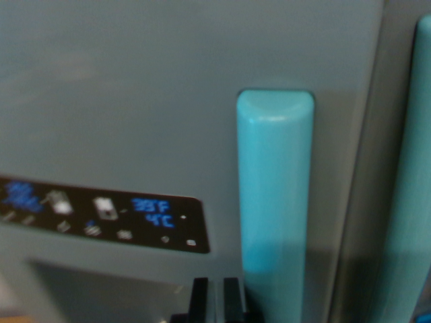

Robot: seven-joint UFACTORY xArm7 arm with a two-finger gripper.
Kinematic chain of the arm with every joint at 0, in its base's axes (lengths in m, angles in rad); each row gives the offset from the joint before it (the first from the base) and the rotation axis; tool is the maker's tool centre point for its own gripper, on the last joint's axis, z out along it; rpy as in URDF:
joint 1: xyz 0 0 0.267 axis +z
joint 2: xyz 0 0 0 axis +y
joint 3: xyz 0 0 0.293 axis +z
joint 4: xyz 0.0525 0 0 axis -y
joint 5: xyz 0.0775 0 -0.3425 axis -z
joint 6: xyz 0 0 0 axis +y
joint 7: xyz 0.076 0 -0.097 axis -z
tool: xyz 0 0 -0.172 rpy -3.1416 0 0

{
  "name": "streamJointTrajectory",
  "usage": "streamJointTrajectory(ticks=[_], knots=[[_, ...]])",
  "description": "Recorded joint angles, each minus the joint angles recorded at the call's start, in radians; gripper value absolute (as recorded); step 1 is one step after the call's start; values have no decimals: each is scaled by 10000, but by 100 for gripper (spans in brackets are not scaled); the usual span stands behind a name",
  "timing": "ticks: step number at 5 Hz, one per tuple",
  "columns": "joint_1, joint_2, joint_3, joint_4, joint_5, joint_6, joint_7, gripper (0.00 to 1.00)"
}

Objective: Close fridge door

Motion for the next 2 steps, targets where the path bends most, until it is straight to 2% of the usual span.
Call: streamJointTrajectory(ticks=[1,2], knots=[[0,0,0,0,0,0,0,100],[0,572,-150,425,0,-1,0,100]])
